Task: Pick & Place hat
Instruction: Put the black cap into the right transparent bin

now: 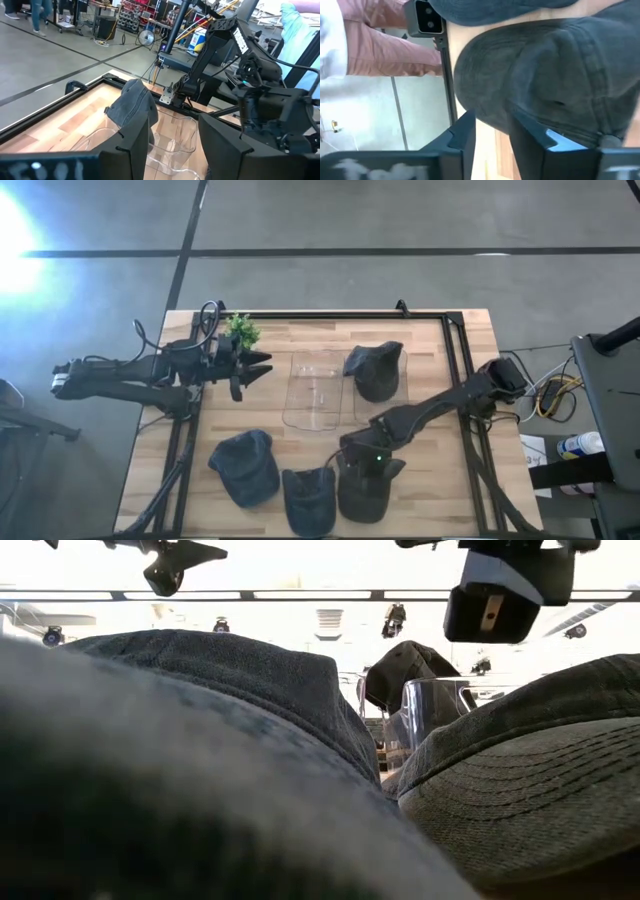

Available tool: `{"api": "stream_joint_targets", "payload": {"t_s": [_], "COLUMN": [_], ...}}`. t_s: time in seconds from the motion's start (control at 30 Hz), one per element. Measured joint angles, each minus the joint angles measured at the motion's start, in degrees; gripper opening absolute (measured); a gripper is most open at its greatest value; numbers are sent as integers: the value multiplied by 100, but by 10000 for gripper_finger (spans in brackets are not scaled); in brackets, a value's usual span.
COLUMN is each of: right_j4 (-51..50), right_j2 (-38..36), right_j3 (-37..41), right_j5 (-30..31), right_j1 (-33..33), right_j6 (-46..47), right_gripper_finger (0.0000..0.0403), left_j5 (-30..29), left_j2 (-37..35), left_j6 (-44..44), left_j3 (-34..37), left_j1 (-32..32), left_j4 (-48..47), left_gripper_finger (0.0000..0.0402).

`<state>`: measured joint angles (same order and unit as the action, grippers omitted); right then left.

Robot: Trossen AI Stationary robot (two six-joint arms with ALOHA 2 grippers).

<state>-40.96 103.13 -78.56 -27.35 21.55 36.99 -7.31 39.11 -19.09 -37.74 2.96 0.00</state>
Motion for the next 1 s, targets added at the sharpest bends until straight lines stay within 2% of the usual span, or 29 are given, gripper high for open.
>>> {"api": "stream_joint_targets", "payload": {"t_s": [0.17, 0.47, 0.83, 1.0], "right_j4": [4, 133, 55, -438], "right_j2": [46, 332, 358, 358], "right_j3": [0, 0, 41, 81], "right_j5": [93, 206, 461, 690], "right_j1": [129, 172, 213, 209], "right_j6": [198, 291, 293, 289], "right_gripper_finger": [139, 164, 167, 167], "left_j5": [0, 0, 0, 0], "left_j2": [-1, 0, -2, -2], "left_j6": [-4, -9, -2, 0], "left_j3": [7, 10, 16, 16], "left_j1": [0, 4, 2, 2], "left_j4": [1, -1, -1, -1], "left_gripper_finger": [165, 165, 165, 165]}}
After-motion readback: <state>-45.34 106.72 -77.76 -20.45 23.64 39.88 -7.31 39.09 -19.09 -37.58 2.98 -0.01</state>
